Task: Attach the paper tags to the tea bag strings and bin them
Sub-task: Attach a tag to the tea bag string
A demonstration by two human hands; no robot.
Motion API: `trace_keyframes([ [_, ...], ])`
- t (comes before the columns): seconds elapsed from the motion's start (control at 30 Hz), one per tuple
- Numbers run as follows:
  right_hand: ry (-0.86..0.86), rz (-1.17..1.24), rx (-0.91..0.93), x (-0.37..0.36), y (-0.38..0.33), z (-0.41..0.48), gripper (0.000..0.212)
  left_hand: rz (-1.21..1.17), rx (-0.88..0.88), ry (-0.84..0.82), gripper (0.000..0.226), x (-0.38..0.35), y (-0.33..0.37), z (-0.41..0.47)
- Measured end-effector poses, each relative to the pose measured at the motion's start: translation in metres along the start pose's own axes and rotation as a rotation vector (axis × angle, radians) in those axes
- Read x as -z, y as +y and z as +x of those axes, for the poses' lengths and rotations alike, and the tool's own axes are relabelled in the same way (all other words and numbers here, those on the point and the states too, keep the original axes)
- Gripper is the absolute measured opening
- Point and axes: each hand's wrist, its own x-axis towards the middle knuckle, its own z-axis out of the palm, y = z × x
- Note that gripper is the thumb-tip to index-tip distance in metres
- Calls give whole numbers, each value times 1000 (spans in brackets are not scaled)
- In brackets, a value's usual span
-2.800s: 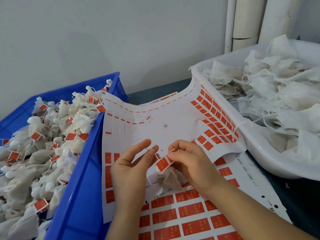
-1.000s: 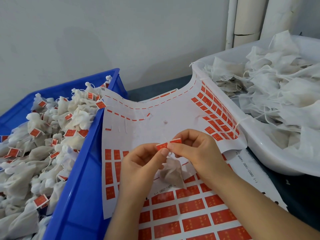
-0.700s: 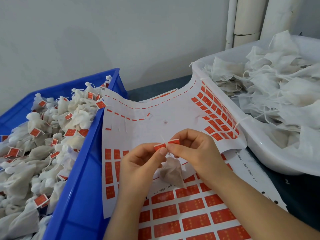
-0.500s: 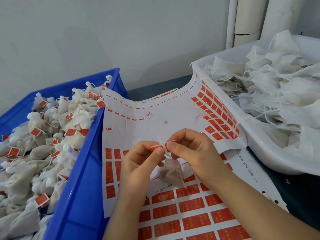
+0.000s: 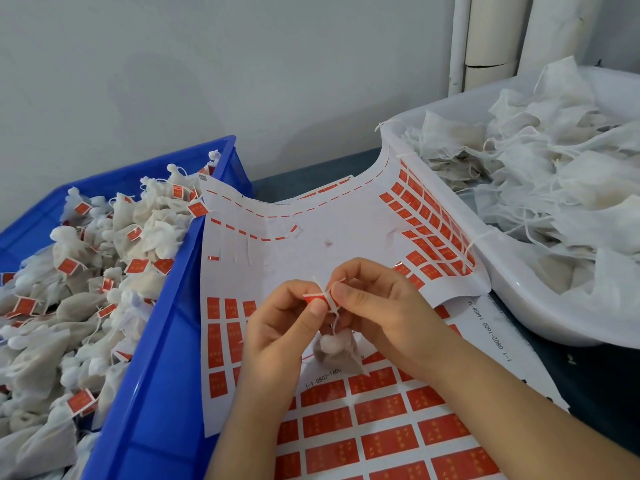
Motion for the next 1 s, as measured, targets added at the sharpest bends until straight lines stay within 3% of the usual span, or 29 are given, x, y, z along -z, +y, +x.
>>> trace_keyframes([
  [0.23,-31,38,-16,2,1,0,12,47,15,39,16,0,1,-1],
  [0.37,-66,57,-17,3,1,0,10,47,45,49,7,0,3,0],
  [0.83,-39,-49,-11,4,3,0,11,47,133,63,24,4,0,1],
  [1.0,-90,133,-171,8,2,2,28,41,62,52,20,1,3,0],
])
